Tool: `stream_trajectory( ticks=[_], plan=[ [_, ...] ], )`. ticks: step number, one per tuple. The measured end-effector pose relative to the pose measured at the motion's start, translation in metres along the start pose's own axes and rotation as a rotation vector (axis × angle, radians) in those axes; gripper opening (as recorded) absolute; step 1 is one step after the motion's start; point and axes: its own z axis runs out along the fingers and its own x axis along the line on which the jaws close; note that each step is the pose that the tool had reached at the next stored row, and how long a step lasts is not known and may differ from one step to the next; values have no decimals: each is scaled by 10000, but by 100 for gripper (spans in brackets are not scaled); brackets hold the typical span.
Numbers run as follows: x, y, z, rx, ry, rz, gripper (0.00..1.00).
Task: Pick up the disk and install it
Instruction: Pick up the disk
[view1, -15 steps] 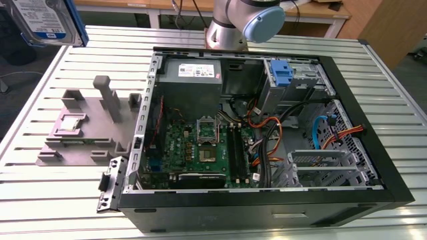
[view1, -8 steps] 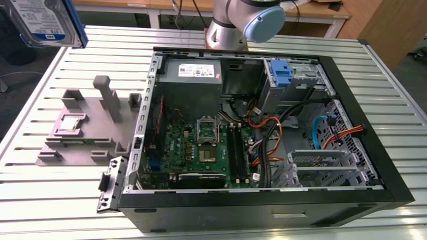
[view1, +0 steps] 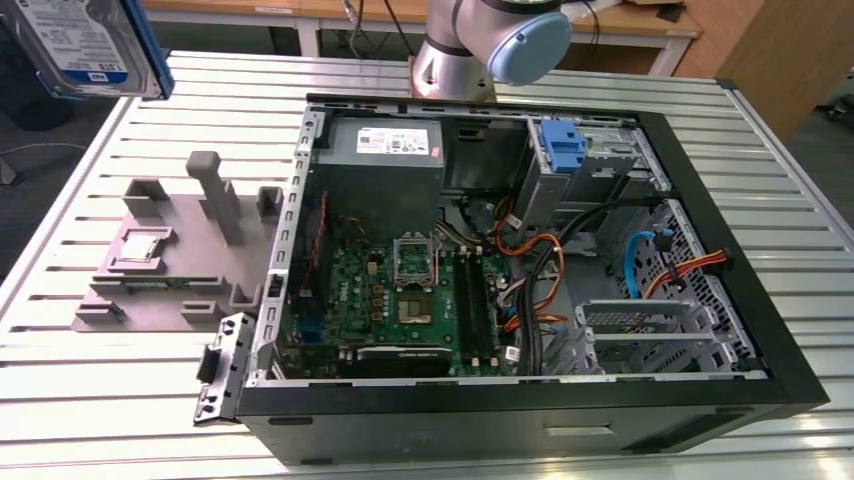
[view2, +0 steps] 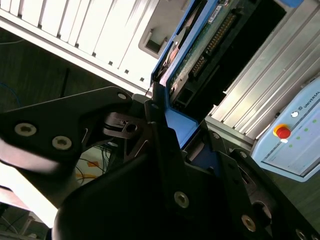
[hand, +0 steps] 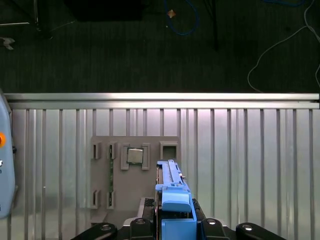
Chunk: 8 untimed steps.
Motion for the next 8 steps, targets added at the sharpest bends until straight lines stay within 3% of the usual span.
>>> stream_trajectory(
  ticks=[8],
  plan=[
    [33,-6,-1,1,6,1,37]
  ],
)
